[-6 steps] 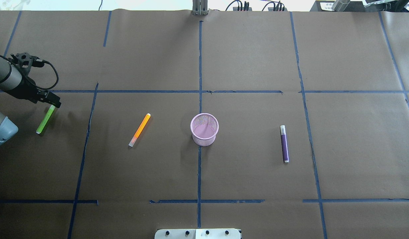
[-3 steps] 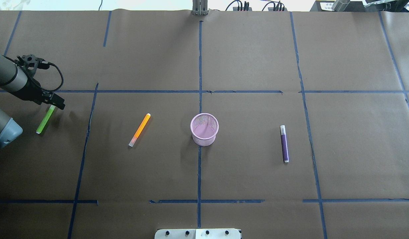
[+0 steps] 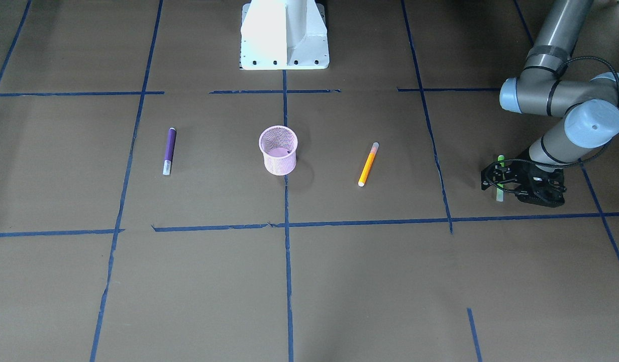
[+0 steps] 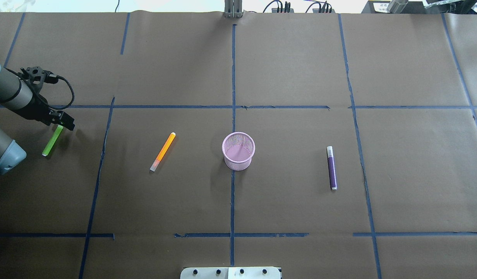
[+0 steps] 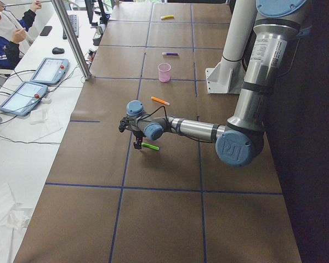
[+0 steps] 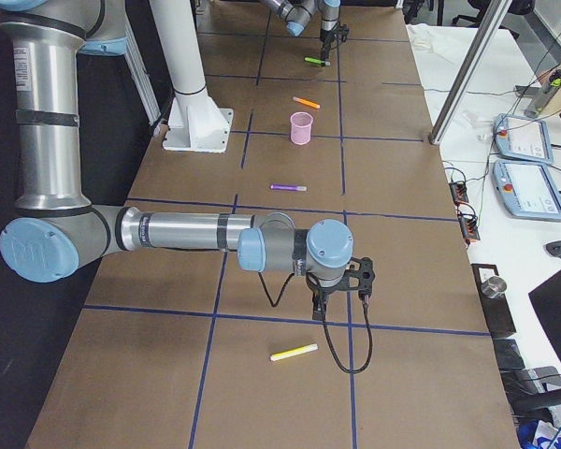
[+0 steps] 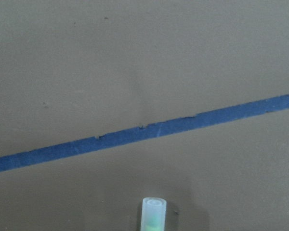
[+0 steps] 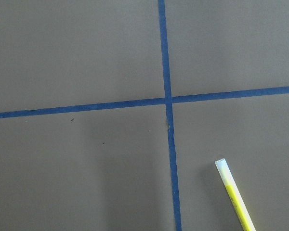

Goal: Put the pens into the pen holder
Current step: 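Lower the left gripper onto the green marker and close it, then lift the green marker upright with the left gripper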

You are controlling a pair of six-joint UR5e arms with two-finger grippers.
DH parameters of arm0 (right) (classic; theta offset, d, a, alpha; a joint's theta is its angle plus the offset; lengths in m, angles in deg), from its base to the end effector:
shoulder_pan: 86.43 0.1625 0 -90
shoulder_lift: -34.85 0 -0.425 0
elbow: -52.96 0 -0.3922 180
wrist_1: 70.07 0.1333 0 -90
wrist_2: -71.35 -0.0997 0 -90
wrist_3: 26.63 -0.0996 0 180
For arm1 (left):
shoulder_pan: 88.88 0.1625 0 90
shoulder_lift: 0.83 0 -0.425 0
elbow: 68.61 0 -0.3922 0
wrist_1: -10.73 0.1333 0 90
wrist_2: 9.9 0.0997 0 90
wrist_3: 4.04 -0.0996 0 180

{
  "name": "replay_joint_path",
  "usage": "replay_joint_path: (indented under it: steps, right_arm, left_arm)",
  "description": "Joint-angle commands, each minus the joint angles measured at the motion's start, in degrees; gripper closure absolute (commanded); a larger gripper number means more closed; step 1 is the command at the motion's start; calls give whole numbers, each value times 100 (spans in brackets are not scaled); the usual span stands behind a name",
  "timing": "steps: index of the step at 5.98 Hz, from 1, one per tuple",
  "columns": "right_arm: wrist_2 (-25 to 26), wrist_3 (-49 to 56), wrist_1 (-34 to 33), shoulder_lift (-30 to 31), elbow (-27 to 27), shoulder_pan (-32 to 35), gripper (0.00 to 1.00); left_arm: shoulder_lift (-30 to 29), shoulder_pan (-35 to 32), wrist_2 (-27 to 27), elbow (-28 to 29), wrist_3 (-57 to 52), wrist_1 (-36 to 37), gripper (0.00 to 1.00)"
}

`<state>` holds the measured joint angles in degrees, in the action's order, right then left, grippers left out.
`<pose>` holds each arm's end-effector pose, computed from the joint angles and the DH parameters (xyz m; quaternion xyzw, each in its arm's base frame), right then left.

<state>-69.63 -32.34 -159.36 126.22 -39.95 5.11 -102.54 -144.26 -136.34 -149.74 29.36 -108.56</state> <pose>0.0689 -0.4823 0.6356 0.0021 -0.4306 0.0486 0.9012 0.2827 -0.5400 0.5741 0.0498 0.3961 0.0962 0.9118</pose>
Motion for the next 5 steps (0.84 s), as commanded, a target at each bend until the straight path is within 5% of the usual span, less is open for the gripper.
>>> replay_joint_path:
  steps: [1, 4, 5]
  right_arm:
    - [0, -9, -1, -5, 0, 4, 0]
    - [-9, -9, -1, -5, 0, -5, 0]
    - [-9, -9, -1, -5, 9, 4, 0]
  left_arm:
    - [20, 1, -3, 0, 9, 2, 36]
    - [29, -8, 5, -26, 18, 20, 95]
    - [38, -26, 5, -70, 26, 20, 100]
